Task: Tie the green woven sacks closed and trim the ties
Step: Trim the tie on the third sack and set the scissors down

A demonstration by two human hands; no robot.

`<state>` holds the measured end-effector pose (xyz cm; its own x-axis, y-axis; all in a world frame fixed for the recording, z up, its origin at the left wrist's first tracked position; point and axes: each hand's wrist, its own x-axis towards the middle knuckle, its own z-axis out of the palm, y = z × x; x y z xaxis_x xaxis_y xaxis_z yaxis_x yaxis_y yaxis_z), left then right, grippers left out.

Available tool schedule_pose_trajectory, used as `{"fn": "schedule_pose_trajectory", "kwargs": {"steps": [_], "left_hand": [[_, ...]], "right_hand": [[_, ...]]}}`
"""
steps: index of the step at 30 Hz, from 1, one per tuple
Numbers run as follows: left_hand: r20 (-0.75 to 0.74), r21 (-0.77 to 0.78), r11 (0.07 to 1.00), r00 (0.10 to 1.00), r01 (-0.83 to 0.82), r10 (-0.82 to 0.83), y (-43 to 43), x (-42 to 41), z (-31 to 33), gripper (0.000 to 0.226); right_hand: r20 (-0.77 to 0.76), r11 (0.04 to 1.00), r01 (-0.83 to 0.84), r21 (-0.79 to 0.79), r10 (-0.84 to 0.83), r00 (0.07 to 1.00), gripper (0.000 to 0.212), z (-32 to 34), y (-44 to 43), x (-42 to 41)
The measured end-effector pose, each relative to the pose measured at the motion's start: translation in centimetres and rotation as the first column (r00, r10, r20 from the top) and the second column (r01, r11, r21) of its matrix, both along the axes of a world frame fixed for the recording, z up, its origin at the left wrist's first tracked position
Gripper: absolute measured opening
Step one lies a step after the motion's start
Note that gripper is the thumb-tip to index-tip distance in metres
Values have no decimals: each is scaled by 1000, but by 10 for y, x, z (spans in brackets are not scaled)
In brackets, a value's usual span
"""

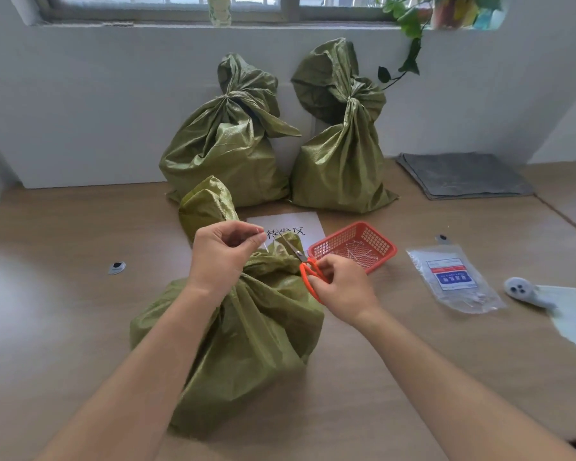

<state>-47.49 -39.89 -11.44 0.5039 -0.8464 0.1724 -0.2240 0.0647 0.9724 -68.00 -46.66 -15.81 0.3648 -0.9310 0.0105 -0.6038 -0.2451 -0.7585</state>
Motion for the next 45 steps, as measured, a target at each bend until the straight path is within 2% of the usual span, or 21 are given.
{"fn": "schedule_pose_trajectory", "kwargs": {"steps": [6,11,22,26,29,34,39,41,45], "left_hand": [[57,66,997,998,34,-38,-25,-56,-7,10],[0,112,994,1000,-11,11,-54,-107,-24,9],[-23,252,964,995,-89,98,-101,-194,-67,6],[-63,348,930,987,-115,146,-121,-211,-88,5],[-99,424,894,974,-144,204,-141,-216,-107,15],[-336,515,846,876,-137,346,-181,-215,-140,22],[-396,537,836,842,-112,367,-225,-216,-167,22],[-379,548,833,864,-79,332,-239,-213,-178,17],[-150,630,772,962,-85,228,-248,-206,-203,10]], "right_hand": [[100,980,70,186,-89,991,13,-26,-14,-51],[118,977,96,189,-119,986,11,-51,-39,-103],[159,942,169,291,-221,962,9,-100,-72,-187],[92,919,256,300,-295,951,9,-123,-75,-214],[2,886,348,306,-366,931,15,-145,-76,-230],[-118,816,430,386,-419,900,19,-183,-72,-242],[-184,765,480,428,-447,876,26,-219,-80,-248],[-188,749,496,440,-464,866,27,-232,-84,-251],[-215,721,538,437,-497,840,28,-252,-88,-258]]}}
